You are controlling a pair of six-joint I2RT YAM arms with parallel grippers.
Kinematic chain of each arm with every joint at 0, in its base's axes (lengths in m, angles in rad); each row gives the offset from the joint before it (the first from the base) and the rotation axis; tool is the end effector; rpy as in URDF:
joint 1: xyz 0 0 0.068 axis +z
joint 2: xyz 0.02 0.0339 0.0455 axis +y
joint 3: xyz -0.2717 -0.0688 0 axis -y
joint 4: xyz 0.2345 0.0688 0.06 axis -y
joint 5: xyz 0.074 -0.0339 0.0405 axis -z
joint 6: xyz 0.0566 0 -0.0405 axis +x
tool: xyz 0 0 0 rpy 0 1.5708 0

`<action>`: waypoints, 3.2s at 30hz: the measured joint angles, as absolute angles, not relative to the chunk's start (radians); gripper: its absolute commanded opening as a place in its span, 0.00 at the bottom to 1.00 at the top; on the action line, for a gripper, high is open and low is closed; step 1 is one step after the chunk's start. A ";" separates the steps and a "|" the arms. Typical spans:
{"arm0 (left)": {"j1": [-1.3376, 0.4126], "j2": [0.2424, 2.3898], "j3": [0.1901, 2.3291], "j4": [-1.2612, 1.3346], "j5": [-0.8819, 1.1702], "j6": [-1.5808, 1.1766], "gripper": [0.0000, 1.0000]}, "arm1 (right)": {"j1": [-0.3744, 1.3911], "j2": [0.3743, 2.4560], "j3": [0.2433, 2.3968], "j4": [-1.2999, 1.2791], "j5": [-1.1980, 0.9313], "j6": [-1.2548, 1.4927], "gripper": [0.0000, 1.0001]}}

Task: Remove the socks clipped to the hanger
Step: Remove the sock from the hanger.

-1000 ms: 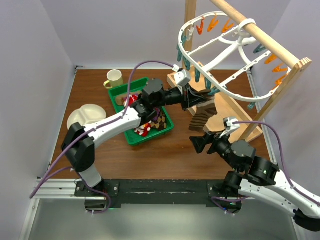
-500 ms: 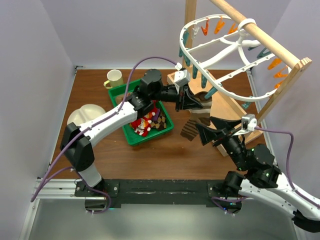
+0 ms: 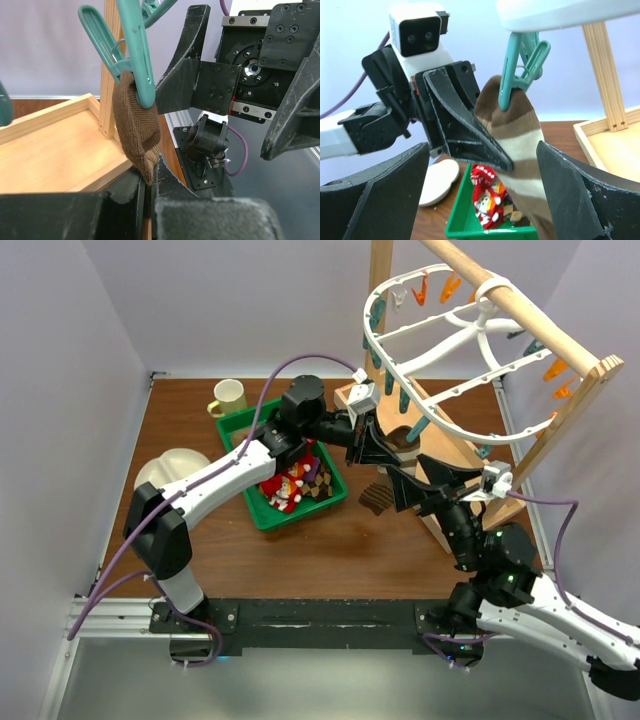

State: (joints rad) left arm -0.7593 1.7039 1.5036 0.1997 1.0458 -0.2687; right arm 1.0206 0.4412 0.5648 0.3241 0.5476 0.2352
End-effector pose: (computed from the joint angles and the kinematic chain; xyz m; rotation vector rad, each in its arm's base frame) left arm 0.2565 -0.3110 0.3949 1.2667 1.3117 -1.5694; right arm 0.0826 0.0783 0.3709 0.0334 1.2292 0.7933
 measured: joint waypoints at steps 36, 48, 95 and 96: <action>-0.759 1.709 1.509 0.222 1.077 -0.323 0.00 | 1.003 0.649 0.673 0.519 0.798 0.225 0.83; -0.759 1.713 1.513 0.224 1.083 -0.332 0.00 | 0.836 0.688 0.704 0.518 0.733 0.294 0.76; -0.747 1.716 1.454 0.159 0.979 -0.309 0.00 | 0.733 0.714 0.782 0.364 0.558 0.355 0.00; -0.746 1.715 1.451 0.155 0.970 -0.307 0.00 | 0.733 0.714 0.782 0.363 0.558 0.355 0.00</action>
State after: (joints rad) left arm -0.7460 1.7149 1.4506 0.1551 0.9703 -0.3065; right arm 0.7326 0.7136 0.7818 0.3626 0.5579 0.3550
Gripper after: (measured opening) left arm 0.042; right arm 0.273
